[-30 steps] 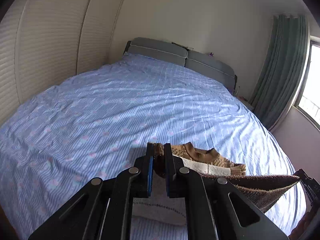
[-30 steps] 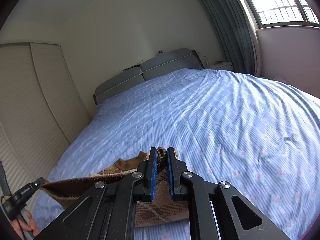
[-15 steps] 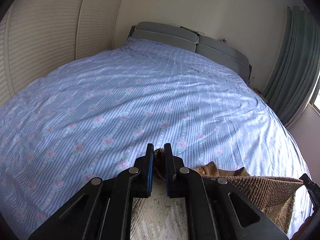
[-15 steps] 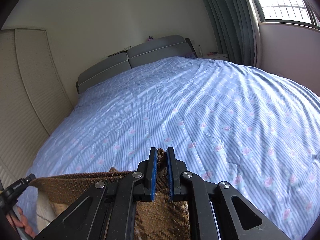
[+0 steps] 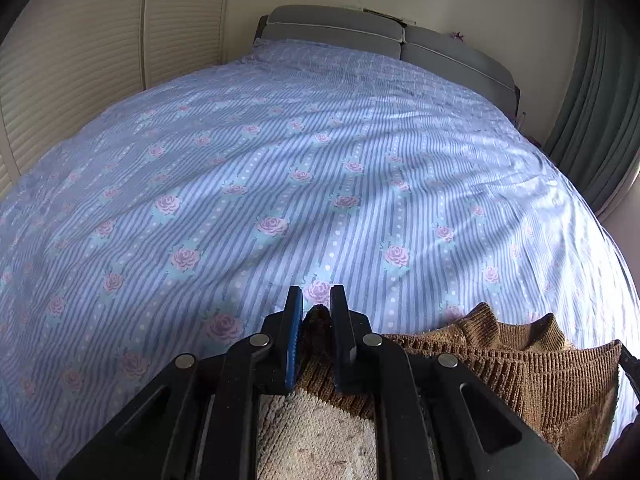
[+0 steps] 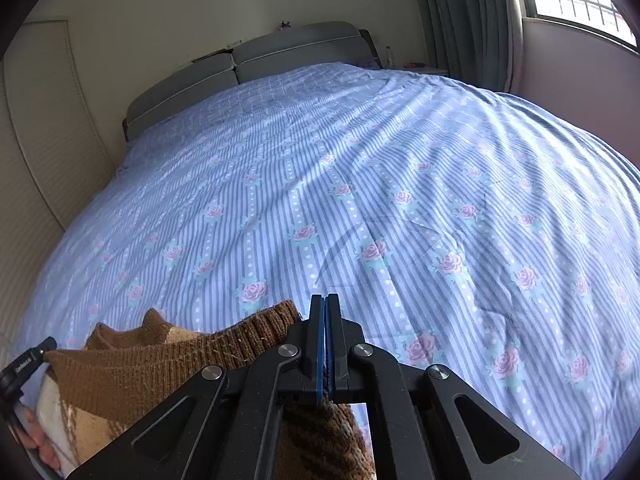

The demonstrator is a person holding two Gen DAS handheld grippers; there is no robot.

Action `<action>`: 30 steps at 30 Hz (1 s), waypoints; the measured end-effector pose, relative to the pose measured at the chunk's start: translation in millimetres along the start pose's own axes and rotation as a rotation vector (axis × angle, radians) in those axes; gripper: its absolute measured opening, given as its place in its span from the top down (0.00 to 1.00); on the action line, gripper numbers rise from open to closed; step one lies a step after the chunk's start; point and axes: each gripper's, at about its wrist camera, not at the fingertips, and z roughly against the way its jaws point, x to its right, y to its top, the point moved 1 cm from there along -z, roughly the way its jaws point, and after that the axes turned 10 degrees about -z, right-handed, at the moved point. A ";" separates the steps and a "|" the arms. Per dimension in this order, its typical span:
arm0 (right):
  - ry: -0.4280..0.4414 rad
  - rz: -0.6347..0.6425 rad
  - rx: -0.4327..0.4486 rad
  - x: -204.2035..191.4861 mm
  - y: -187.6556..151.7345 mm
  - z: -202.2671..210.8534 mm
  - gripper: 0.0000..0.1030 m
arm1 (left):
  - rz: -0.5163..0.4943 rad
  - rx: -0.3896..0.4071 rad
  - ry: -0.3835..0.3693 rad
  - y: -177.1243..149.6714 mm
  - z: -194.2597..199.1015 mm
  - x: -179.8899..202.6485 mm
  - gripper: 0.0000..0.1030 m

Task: Fold small clothes
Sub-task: 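Grasp the ribbed hem with the left gripper while the right gripper grasps the hem too, then fold the hem over toward the collar with both grippers, then open both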

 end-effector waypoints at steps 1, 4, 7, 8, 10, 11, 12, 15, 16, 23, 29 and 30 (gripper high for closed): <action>-0.002 0.004 -0.001 -0.9 0.9 -0.5 0.98 | -0.008 0.002 0.003 1.1 3.2 0.6 0.84; -0.010 0.019 0.005 -3.7 3.2 8.2 0.92 | -0.011 0.021 -0.004 1.7 21.9 0.1 0.62; 0.009 0.050 0.017 -8.5 4.2 26.2 0.58 | -0.023 0.041 0.001 -2.7 44.8 -1.6 0.48; 0.018 0.068 0.026 -9.9 3.6 33.3 0.52 | -0.035 0.044 -0.001 -5.3 50.9 -1.2 0.48; 0.037 0.130 0.045 -16.1 1.4 44.5 0.48 | -0.063 0.032 0.012 -10.9 58.6 -1.1 0.47; 0.026 0.163 0.055 -19.0 0.0 48.8 0.48 | -0.071 0.030 0.007 -13.5 61.1 -1.7 0.47; 0.021 0.189 0.067 -22.4 -0.5 51.7 0.48 | -0.080 0.025 -0.003 -15.6 61.5 -1.9 0.45; 0.026 0.256 0.051 -27.9 -2.9 49.4 0.48 | -0.112 -0.028 -0.032 -18.4 47.3 -0.4 0.42; 0.016 0.269 0.029 -29.7 -2.9 43.2 0.48 | -0.118 -0.055 -0.054 -19.8 39.7 1.2 0.42; 0.027 0.304 -0.100 -28.3 -15.0 5.9 0.76 | -0.103 -0.137 -0.081 -29.2 4.2 3.1 0.49; 0.031 0.266 -0.024 -24.7 -8.0 12.3 0.91 | -0.077 -0.104 -0.049 -20.6 3.7 -2.8 0.72; 0.032 0.242 -0.008 -21.5 -3.0 14.7 0.91 | -0.087 -0.094 -0.038 -19.2 4.5 -1.6 0.73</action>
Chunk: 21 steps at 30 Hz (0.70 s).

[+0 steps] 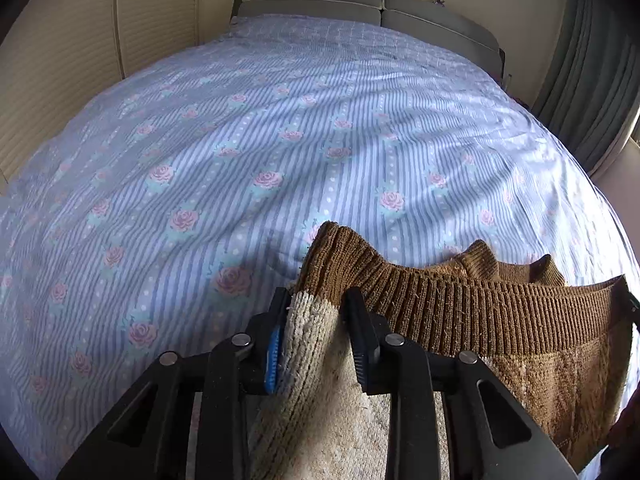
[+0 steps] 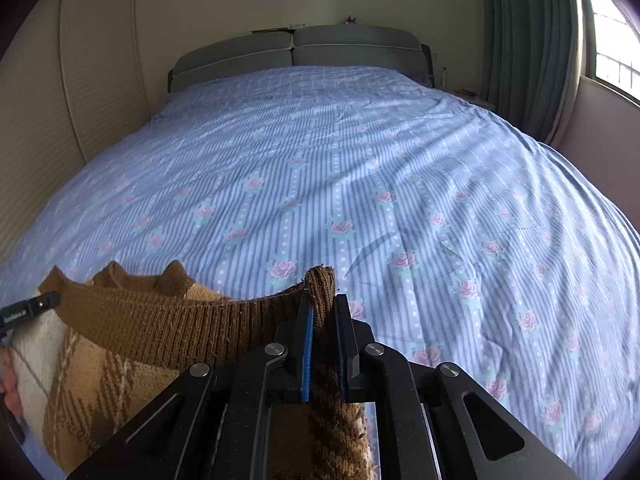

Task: Fold small clothes
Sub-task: 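Fold the hem over toward the collar with both grippers, then open both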

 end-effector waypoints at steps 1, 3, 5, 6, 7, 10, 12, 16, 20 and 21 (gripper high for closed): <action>-0.002 -0.014 0.017 3.0 3.7 2.6 0.91 | -0.007 0.005 0.008 0.3 0.2 1.0 0.74; -0.006 -0.011 0.031 2.9 7.6 3.5 0.91 | 0.001 0.008 0.016 0.8 -3.4 0.3 0.74; -0.030 0.018 0.011 -0.2 4.3 -5.3 0.91 | 0.010 0.008 0.018 -2.1 -8.7 -2.2 0.73; -0.043 0.029 -0.010 -0.5 0.4 -12.6 0.91 | 0.005 0.004 0.021 -3.9 -11.6 -1.8 0.72; -0.057 0.031 -0.033 0.2 -4.2 -20.3 0.91 | -0.001 0.002 0.025 -5.2 -12.5 -0.5 0.72; -0.072 0.026 -0.063 3.0 -11.8 -29.0 0.90 | -0.022 0.007 0.032 -3.8 -5.7 3.5 0.71; -0.084 0.021 -0.051 2.3 -10.0 -24.2 0.85 | -0.024 0.012 0.033 -2.5 1.1 5.0 0.64; -0.113 0.011 -0.007 -0.8 -5.5 -4.9 0.53 | -0.044 0.061 0.046 -2.8 25.0 12.3 0.43; -0.069 0.004 0.047 -11.5 -6.0 26.2 0.53 | -0.069 0.113 0.040 -9.4 53.9 25.5 0.41; -0.053 0.007 0.055 -16.0 -9.2 33.7 0.53 | -0.072 0.125 0.026 -13.3 60.3 29.2 0.39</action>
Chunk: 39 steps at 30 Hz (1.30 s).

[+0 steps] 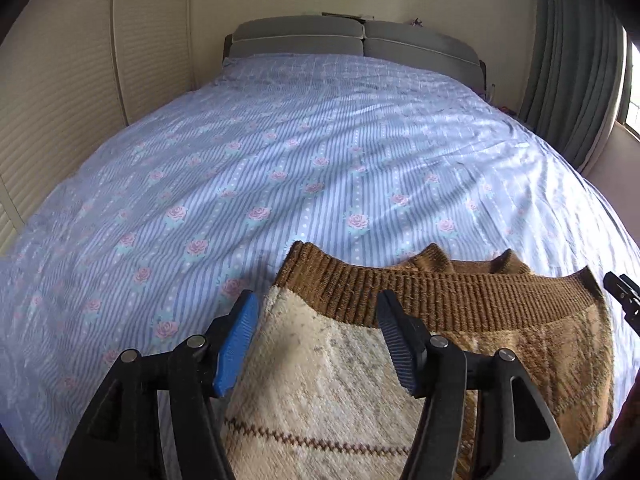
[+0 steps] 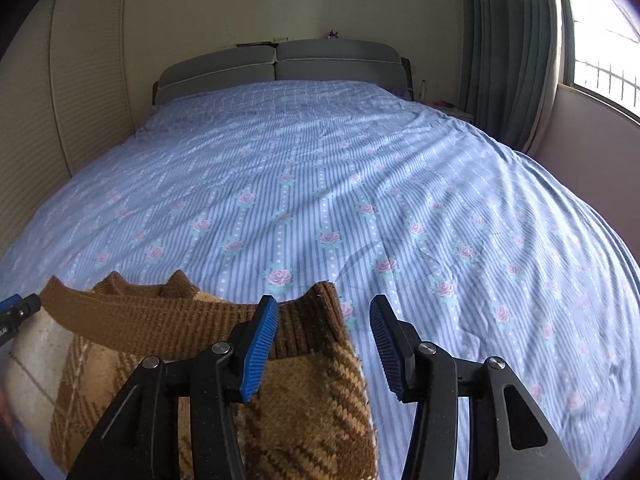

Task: Fold small clothes

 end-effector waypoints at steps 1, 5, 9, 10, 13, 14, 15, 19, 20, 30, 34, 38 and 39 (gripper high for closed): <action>0.017 0.007 0.006 -5.1 -3.0 6.8 0.52 | -0.006 0.011 -0.019 -2.8 6.0 4.9 0.39; 0.072 0.055 -0.023 -23.8 -25.8 16.4 0.52 | -0.061 0.011 -0.047 -19.3 11.9 21.6 0.38; 0.051 0.063 -0.107 -22.6 -47.9 -1.4 0.50 | -0.028 -0.055 -0.040 -38.8 -6.5 13.2 0.38; 0.044 0.062 -0.121 -20.2 -51.3 -6.3 0.43 | -0.024 -0.065 -0.026 -42.9 -10.9 9.7 0.38; 0.015 0.076 -0.135 -15.4 -58.1 -16.4 0.30 | -0.022 -0.068 -0.015 -48.9 -19.7 4.4 0.36; 0.023 0.067 -0.139 -14.0 -58.0 -16.8 0.29 | -0.020 -0.068 -0.009 -48.3 -18.4 4.9 0.36; 0.026 0.060 -0.138 -13.3 -56.7 -14.8 0.29 | -0.016 -0.065 0.004 -47.3 -15.1 6.0 0.36; 0.016 0.036 -0.101 -9.4 -51.3 8.2 0.29 | 0.004 -0.036 0.007 -44.6 6.4 11.1 0.37; 0.022 0.021 -0.090 -6.6 -50.7 17.2 0.29 | 0.003 -0.034 0.007 -45.0 12.4 13.0 0.37; 0.024 -0.204 -0.082 51.6 -90.8 102.3 0.24 | -0.010 -0.007 0.025 -72.0 77.9 23.0 0.32; 0.043 -0.316 -0.147 72.9 -115.0 108.1 0.24 | 0.001 -0.016 0.025 -92.8 92.5 24.9 0.32; 0.065 -0.407 -0.193 82.9 -125.8 101.3 0.24 | 0.025 -0.024 0.022 -103.1 94.1 25.7 0.32; 0.075 -0.437 -0.196 84.5 -127.2 99.9 0.24 | 0.035 -0.027 0.018 -104.3 93.4 25.3 0.32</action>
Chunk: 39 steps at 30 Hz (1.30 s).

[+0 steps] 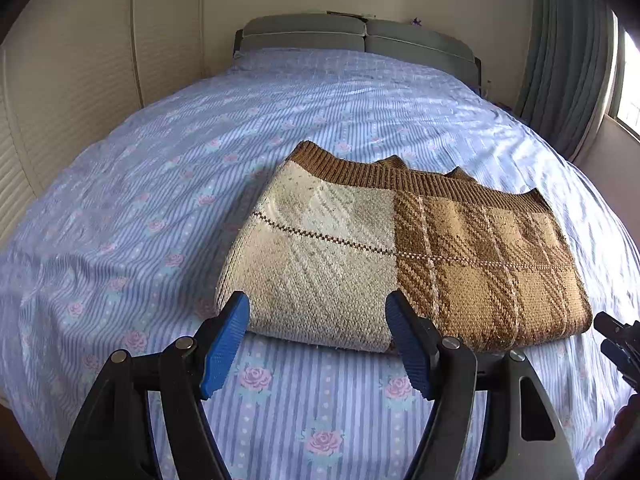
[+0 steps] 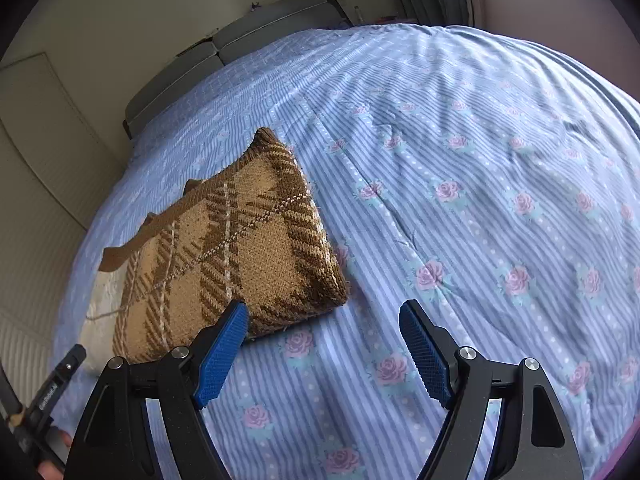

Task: Fold small clothes

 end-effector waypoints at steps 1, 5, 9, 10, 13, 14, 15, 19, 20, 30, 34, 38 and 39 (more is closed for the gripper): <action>0.007 -0.024 -0.002 0.6 -3.1 -1.5 0.24 | 0.009 -0.003 -0.002 -0.8 -0.6 0.1 0.32; 0.029 -0.090 -0.019 -0.3 -6.8 -13.8 0.24 | 0.019 0.010 -0.003 2.3 -3.0 0.6 0.32; 0.053 -0.163 -0.042 -1.9 -7.8 -31.4 0.24 | 0.039 0.025 0.005 11.4 -11.0 -1.2 0.29; 0.056 -0.182 -0.049 -2.0 -7.7 -36.3 0.24 | 0.046 0.028 0.003 13.9 -13.8 -2.1 0.29; 0.064 -0.219 -0.061 -4.7 -6.8 -50.1 0.24 | 0.062 0.037 -0.006 20.4 -22.0 -3.9 0.29; 0.063 -0.221 -0.058 -6.0 -5.4 -52.5 0.24 | 0.066 0.041 -0.007 21.3 -24.5 -4.6 0.29; 0.067 -0.220 -0.054 -8.8 -4.1 -54.9 0.24 | 0.072 0.041 -0.010 21.3 -27.3 -5.6 0.29; 0.094 -0.233 -0.044 -12.3 -0.5 -65.6 0.24 | 0.089 0.020 -0.024 13.7 -39.7 -9.5 0.28; 0.108 -0.245 -0.041 -10.4 0.0 -67.5 0.23 | 0.090 0.021 -0.025 12.3 -41.6 -10.0 0.29; 0.225 -0.324 -0.052 -1.9 -4.1 -72.3 0.35 | 0.099 0.069 -0.067 9.3 -39.9 -7.3 0.23; 0.216 -0.325 -0.045 -1.4 1.3 -73.6 0.47 | 0.096 0.067 -0.072 9.1 -38.0 -7.7 0.23; 0.198 -0.253 0.011 -11.4 7.1 -50.4 0.62 | 0.113 0.053 -0.059 9.9 -36.0 -14.2 0.23; 0.192 -0.226 0.030 -16.9 8.7 -43.6 0.65 | 0.118 0.052 -0.057 10.5 -34.9 -16.1 0.23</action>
